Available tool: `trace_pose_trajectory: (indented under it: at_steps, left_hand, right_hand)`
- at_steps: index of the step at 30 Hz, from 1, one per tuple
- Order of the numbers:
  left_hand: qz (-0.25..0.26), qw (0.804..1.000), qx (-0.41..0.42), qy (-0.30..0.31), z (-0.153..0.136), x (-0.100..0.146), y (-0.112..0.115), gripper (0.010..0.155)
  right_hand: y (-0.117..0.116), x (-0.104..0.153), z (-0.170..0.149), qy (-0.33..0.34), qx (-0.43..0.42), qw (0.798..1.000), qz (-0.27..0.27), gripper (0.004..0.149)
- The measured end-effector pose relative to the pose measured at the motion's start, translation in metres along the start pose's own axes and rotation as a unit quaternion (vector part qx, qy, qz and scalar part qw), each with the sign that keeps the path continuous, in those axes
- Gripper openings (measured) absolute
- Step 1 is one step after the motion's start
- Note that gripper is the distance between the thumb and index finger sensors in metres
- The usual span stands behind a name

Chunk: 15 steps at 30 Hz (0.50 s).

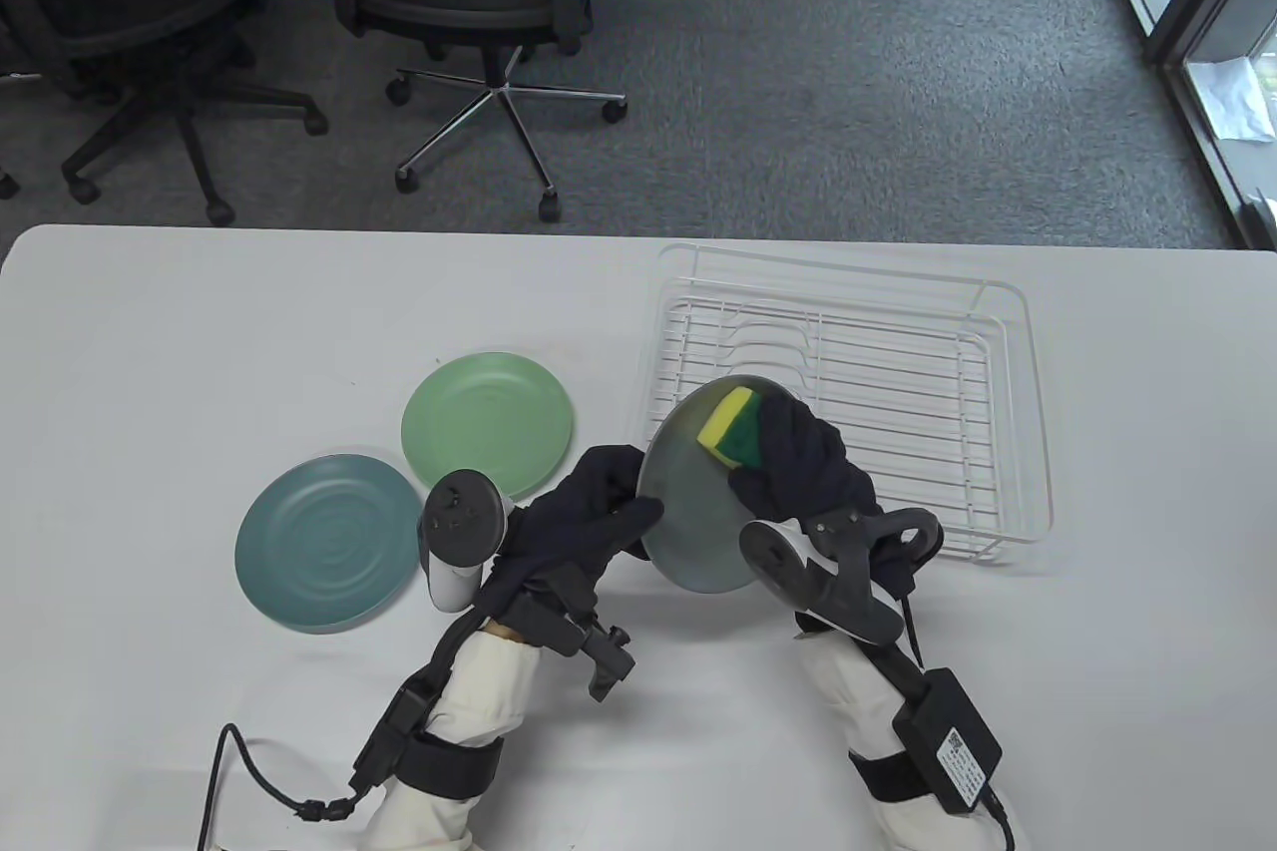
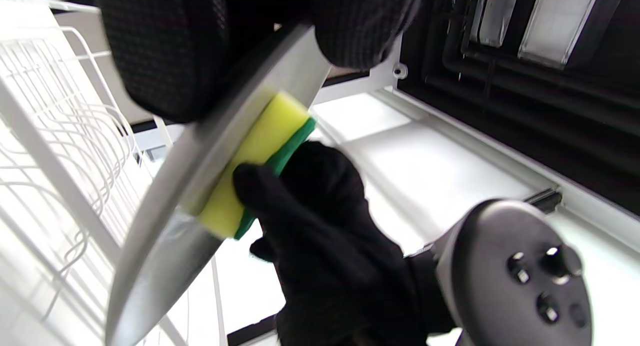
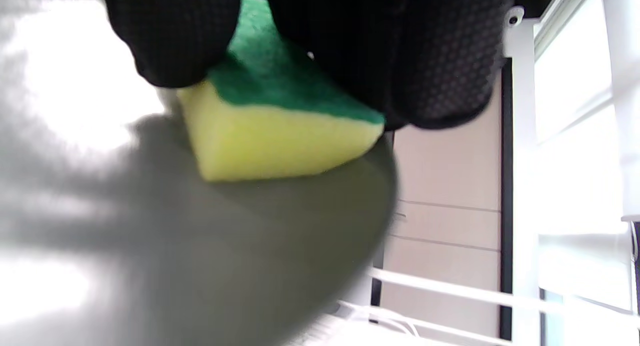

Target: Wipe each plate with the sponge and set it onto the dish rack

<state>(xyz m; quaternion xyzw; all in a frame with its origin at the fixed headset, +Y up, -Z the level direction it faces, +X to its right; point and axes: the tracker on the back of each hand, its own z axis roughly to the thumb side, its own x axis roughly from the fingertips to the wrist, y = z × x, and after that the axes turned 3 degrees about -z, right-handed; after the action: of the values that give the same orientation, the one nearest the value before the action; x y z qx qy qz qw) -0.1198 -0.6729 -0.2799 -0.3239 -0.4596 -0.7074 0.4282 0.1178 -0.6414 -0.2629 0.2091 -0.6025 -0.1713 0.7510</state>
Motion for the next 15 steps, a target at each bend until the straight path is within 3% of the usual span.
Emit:
trace_pose_trajectory:
  at_steps: [9,15]
  left_hand:
    - [0.092,0.995,0.022,-0.015,-0.007,0.006,-0.019,0.054]
    - [0.065,0.998,0.021,-0.013,-0.009,0.005,-0.018,0.054]
  right_hand:
    - [0.007,-0.003,0.027,0.075,-0.068,0.981,0.167,0.076]
    - [0.016,0.000,0.043,0.117,-0.129,0.974,0.145,0.075]
